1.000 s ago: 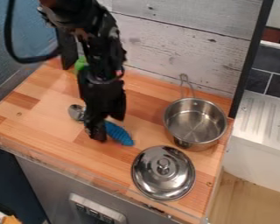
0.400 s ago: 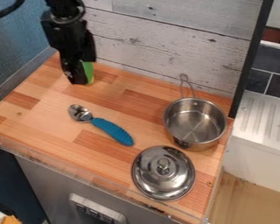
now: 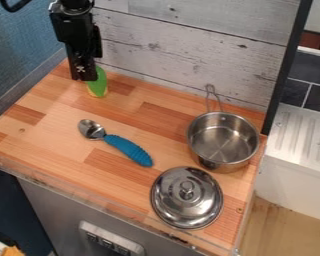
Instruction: Move the green thing to the middle bottom of the table
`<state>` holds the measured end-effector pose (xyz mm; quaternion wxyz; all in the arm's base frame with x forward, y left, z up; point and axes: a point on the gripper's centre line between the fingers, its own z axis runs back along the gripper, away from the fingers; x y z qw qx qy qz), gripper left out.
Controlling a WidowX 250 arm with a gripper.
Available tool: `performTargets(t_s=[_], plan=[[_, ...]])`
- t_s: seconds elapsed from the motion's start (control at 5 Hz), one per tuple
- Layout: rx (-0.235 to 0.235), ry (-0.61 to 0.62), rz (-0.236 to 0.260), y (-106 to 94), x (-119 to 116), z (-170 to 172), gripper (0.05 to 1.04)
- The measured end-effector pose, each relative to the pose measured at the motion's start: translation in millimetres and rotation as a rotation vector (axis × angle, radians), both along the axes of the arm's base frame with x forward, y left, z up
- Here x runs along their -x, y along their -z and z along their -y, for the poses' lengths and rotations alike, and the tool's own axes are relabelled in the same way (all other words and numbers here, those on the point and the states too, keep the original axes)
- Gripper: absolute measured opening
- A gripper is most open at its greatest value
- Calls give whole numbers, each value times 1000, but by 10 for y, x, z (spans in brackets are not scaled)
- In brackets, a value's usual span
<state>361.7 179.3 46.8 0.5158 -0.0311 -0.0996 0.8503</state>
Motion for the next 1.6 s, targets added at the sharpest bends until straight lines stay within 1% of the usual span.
performTargets(t_s=[0.2, 0.4, 0.6, 0.8, 1.0, 1.2, 1.4, 1.6], plan=[[-18, -9, -36, 118, -22, -36, 1000], [-30, 6, -59, 230, -44, 15, 946], [-49, -6, -52, 326, -34, 22, 726], [-48, 2, -52, 346, -12, 47, 723], [-26, 12, -47, 347, 29, 112, 723], [-4, 26, -54, 306, 135, 197, 723], [21, 40, -8, 51, 252, 301, 723], [50, 66, 6, -57, 479, 386, 723]])
